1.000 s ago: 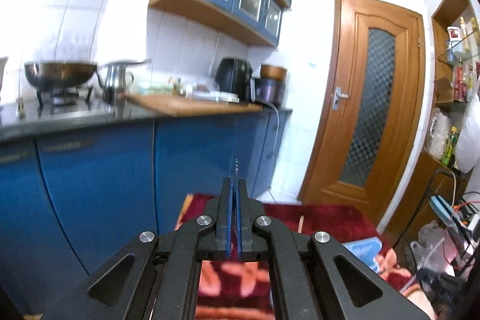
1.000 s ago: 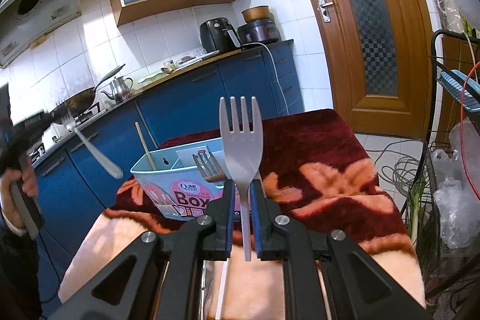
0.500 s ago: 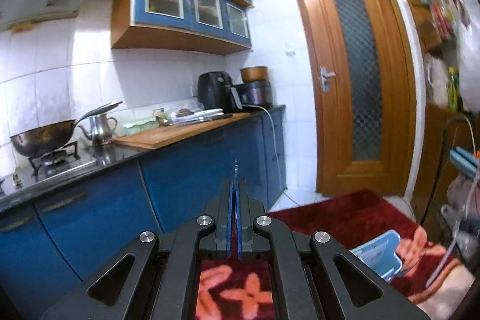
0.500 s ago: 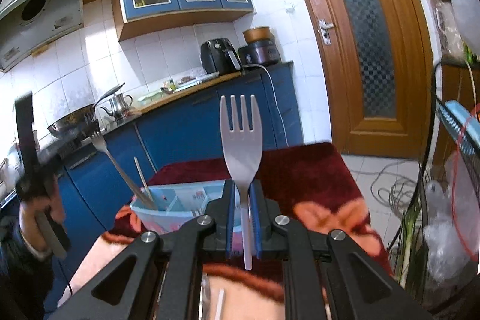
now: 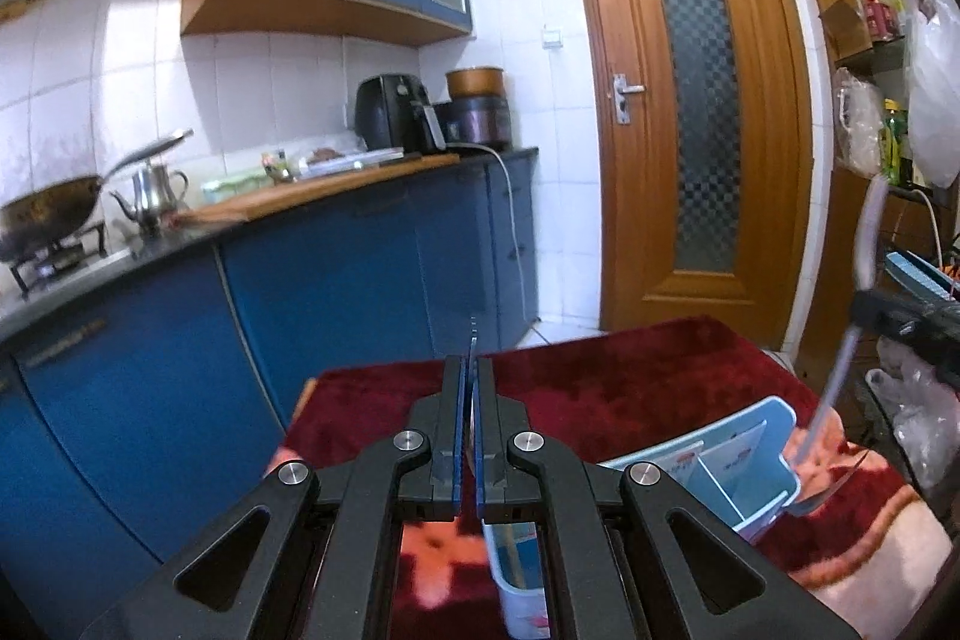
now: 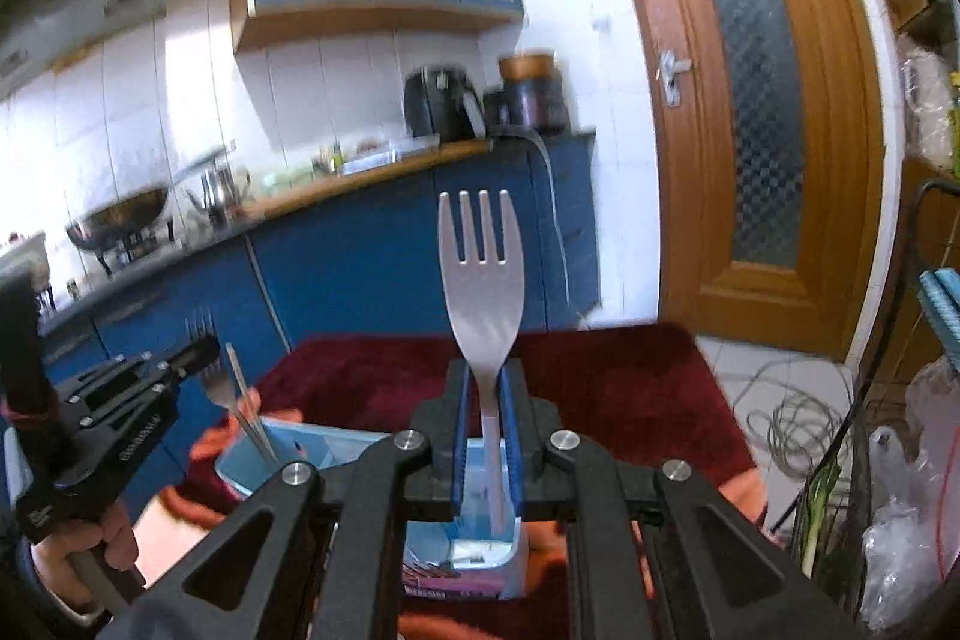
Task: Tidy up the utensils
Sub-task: 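Lower both forks into the blue caddy and open both tools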
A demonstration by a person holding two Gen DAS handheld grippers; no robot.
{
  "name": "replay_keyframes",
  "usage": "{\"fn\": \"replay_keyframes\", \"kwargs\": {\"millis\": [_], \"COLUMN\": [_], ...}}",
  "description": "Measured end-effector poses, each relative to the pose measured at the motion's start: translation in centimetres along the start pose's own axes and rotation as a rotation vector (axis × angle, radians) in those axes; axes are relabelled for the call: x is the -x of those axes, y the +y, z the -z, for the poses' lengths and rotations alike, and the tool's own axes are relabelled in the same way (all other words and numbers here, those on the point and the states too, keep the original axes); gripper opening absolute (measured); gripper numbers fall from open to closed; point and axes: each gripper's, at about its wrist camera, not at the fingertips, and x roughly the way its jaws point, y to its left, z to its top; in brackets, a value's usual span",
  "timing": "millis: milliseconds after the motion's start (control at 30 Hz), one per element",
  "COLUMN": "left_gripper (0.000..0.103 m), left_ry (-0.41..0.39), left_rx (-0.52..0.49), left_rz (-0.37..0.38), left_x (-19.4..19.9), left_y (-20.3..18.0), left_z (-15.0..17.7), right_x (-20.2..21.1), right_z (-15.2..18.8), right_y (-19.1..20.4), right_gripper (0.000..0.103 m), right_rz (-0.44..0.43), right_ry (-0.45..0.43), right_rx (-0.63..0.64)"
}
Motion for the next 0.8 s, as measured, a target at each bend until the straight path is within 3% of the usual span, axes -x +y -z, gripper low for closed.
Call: {"fn": "replay_keyframes", "kwargs": {"millis": [133,267,400,633,800], "left_gripper": [0.008,0.027,0.04,0.043,0.047], "left_ry": [0.051,0.058,0.055,0.072,0.128], "left_rx": [0.024,0.033,0.055,0.113,0.112], "left_rz": [0.061,0.058,0.08,0.143,0.176], "left_x": [-0.9,-0.5,0.6,3.2,5.0], "left_y": [-0.2,-0.3,-0.2,0.5,0.4], "left_z": [1.3,1.9,2.0,2.2,2.9], "right_x": [-1.6,-0.9,0.2,2.6,4.2], "right_z": [1.1,1.8,2.0,2.7,3.7], "right_y": [-0.3,-0.6,-0.8,-1.2,-0.9], "right_gripper": [0.013,0.026,0.03,0.03,0.03], "right_rz": [-0.024,-0.03,-0.038,-0.03,-0.021], "right_ry": [0.066,0.048,0.02,0.012,0.042], "right_rx": [-0.011,-0.023,-0.026,-0.055,-0.052]}}
